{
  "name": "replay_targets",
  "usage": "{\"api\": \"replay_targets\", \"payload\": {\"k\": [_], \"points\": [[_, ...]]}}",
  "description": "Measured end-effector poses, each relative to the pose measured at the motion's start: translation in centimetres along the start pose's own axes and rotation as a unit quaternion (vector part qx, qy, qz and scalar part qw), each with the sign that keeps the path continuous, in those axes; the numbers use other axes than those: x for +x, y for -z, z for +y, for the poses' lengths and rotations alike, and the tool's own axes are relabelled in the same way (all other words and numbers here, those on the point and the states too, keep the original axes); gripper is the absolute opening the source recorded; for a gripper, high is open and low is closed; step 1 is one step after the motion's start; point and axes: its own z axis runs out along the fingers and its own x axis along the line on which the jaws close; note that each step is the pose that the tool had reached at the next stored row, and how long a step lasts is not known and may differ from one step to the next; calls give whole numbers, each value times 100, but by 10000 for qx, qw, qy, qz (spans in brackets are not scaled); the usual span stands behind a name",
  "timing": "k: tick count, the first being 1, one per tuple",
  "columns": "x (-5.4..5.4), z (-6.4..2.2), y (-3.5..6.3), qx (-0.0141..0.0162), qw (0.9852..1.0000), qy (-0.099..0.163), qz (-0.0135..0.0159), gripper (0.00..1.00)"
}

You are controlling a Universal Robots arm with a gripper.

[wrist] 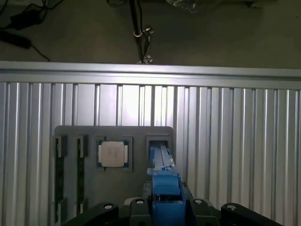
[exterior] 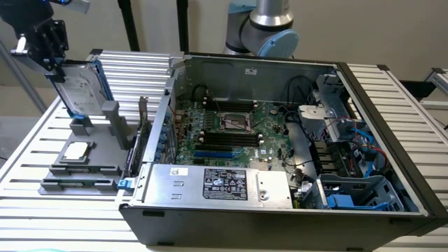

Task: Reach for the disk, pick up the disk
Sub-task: 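Pick up the disk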

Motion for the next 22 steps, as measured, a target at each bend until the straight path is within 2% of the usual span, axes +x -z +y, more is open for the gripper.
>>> {"api": "replay_targets", "payload": {"k": [9,17,22], "points": [[11,-59,409,-1,10000,56,-3,33],[45,-209,775,-1,9999,130,-39,33],[73,-358,1004,0,9999,154,-74,33]]}}
